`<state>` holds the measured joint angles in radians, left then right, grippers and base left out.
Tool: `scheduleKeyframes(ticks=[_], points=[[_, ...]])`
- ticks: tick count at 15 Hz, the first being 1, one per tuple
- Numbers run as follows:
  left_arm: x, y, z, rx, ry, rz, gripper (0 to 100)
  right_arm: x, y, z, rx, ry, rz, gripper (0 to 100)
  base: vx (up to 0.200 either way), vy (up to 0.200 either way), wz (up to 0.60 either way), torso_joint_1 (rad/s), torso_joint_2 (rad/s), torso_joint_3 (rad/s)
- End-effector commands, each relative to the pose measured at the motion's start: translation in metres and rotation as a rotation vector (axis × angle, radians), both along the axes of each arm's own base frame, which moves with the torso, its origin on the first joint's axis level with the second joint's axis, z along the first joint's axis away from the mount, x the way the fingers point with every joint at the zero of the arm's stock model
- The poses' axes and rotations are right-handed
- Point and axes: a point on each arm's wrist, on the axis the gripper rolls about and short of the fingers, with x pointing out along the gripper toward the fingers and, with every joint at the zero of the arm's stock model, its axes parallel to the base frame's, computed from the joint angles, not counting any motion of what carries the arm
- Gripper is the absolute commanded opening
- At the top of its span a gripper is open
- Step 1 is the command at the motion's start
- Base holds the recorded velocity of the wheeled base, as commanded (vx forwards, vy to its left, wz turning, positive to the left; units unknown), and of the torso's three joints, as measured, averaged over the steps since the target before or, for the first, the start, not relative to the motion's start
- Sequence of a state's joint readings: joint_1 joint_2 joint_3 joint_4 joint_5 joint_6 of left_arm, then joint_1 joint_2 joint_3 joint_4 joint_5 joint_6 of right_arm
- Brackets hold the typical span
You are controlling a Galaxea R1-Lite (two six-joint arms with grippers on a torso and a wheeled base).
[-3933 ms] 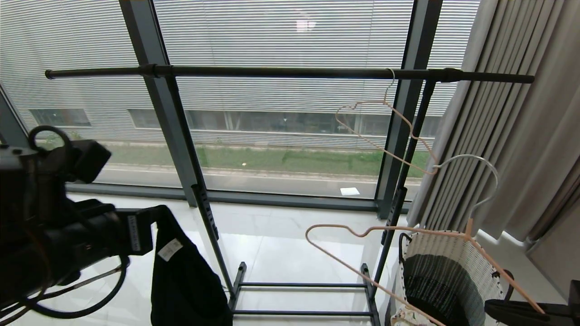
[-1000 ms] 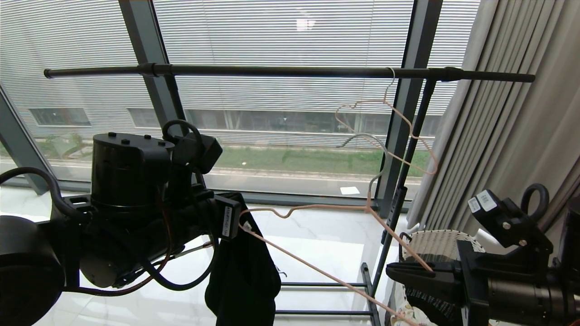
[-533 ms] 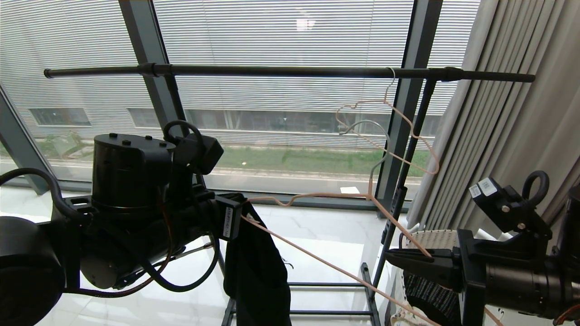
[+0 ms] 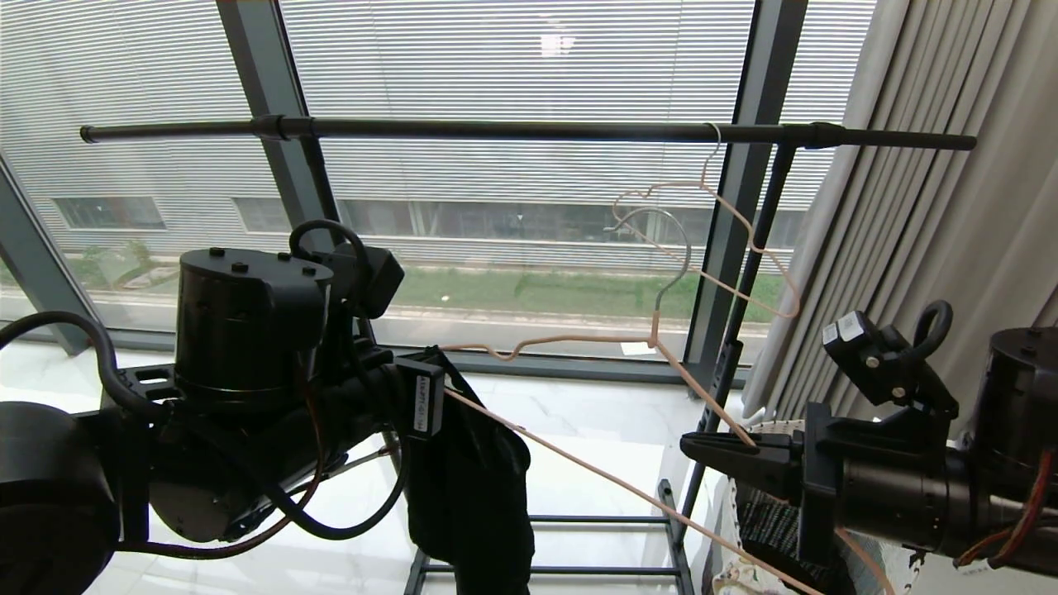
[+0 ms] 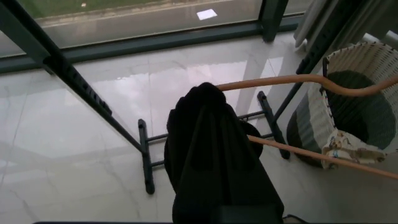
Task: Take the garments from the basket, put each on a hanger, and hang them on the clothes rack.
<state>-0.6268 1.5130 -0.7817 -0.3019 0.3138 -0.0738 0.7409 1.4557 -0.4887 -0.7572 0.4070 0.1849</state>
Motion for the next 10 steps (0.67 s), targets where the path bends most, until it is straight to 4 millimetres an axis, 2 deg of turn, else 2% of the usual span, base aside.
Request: scheduleKeyframes(ticks=[1,3,7,10], points=[[-0.001,-0.002,0.0,0.001,-0.001,-0.005,0,-0.001,0.011,-0.003,-0.006,0.024,0.027,0,0.0,0.0,0.0,0.0,0.0,0.0],[-0.001,-0.002,0.001,0.0,-0.004,-0.005,0,-0.006,0.018,-0.005,-0.012,0.031,0.059,0,0.0,0.0,0.0,0.0,0.0,0.0],[-0.004,-0.001,0.004,-0.003,-0.015,-0.01,0,0.002,0.029,-0.012,-0.032,0.05,0.064,0,0.0,0.0,0.0,0.0,0.0,0.0],[-0.006,0.006,0.006,0.038,-0.037,-0.015,0,0.003,0.024,-0.014,-0.041,0.053,0.046,0,0.0,0.0,0.0,0.0,0.0,0.0]])
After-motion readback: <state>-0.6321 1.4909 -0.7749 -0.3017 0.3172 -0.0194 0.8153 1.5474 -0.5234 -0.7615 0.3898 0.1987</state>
